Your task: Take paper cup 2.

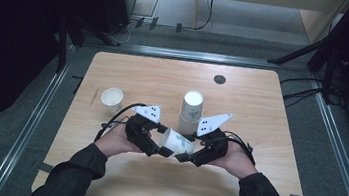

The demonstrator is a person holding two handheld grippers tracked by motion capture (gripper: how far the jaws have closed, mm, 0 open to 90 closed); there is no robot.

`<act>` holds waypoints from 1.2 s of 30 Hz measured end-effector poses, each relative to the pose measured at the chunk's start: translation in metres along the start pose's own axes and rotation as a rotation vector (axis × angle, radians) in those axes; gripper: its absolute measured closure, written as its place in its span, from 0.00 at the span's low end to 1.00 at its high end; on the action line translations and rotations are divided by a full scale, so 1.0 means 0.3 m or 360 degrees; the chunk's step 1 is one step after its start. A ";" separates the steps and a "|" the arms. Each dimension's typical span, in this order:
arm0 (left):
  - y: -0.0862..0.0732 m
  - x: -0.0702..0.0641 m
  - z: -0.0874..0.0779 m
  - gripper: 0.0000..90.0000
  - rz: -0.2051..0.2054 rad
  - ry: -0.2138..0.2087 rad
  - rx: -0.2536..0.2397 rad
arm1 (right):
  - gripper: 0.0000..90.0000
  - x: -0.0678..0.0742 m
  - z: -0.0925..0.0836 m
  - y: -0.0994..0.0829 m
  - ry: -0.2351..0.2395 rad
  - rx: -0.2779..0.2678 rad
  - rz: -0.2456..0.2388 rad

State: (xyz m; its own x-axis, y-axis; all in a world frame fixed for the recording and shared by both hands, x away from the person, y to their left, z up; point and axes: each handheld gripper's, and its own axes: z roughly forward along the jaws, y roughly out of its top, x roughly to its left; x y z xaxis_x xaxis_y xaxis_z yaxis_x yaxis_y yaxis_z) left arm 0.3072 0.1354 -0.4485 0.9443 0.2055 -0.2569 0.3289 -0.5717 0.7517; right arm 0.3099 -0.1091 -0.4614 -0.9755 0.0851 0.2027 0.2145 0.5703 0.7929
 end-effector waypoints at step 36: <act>0.145 -0.004 -0.063 0.27 0.0173 0.0182 0.0577 | 0.29 -0.028 0.023 0.001 -0.0101 0.0023 0.0027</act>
State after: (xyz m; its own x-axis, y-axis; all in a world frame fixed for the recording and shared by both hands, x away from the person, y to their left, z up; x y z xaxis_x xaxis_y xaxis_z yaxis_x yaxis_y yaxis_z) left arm 0.3202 0.1252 -0.4042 0.9736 0.2035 -0.1029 0.2275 -0.8343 0.5023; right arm 0.3178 -0.1041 -0.4668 -0.9730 0.1459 0.1788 0.2305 0.5802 0.7812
